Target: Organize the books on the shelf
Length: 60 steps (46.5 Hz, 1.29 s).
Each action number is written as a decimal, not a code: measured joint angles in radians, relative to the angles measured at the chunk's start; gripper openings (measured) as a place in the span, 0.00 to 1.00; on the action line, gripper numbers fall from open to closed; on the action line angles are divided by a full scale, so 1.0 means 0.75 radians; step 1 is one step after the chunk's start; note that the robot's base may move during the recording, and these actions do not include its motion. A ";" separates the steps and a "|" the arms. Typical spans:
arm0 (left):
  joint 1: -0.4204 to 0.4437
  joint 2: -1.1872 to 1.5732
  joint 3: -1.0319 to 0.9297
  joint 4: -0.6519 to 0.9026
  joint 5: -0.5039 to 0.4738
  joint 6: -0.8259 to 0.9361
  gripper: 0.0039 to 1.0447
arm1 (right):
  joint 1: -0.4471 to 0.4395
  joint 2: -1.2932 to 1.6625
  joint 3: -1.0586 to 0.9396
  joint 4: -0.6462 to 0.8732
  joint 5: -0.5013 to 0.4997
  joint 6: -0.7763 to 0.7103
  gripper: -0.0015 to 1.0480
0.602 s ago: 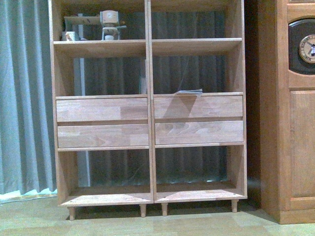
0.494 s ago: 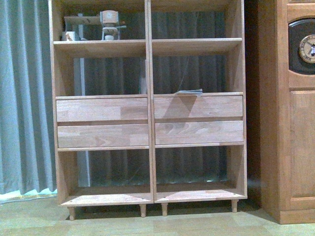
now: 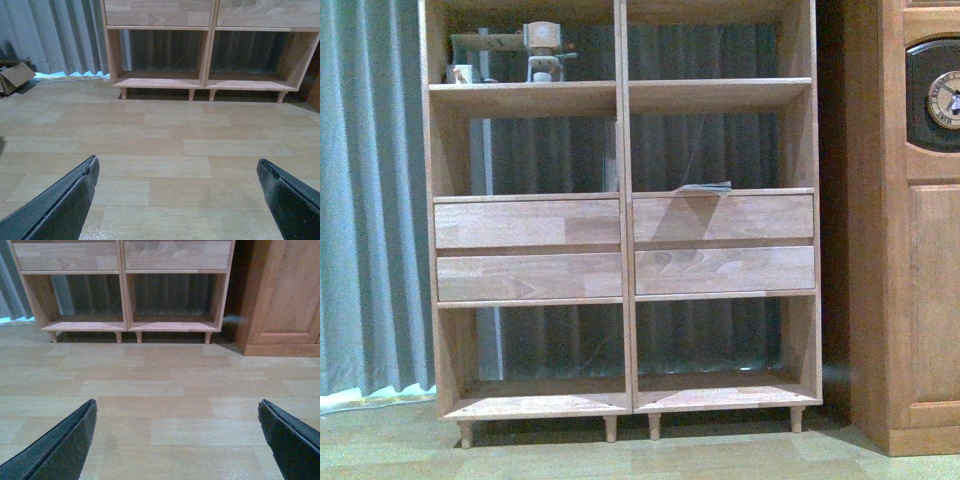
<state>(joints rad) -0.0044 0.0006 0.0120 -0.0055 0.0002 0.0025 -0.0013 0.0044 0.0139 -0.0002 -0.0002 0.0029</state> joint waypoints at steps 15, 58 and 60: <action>0.000 0.000 0.000 -0.001 0.000 0.000 0.93 | 0.000 0.000 0.000 0.000 0.000 0.000 0.93; 0.000 0.000 0.000 0.000 0.000 0.000 0.93 | 0.000 0.000 0.000 0.000 -0.001 0.000 0.93; 0.000 0.000 0.000 0.000 0.000 0.000 0.93 | 0.000 0.000 0.000 0.000 0.000 0.000 0.93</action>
<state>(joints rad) -0.0044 0.0006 0.0120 -0.0055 0.0002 0.0025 -0.0013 0.0044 0.0139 -0.0002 -0.0002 0.0029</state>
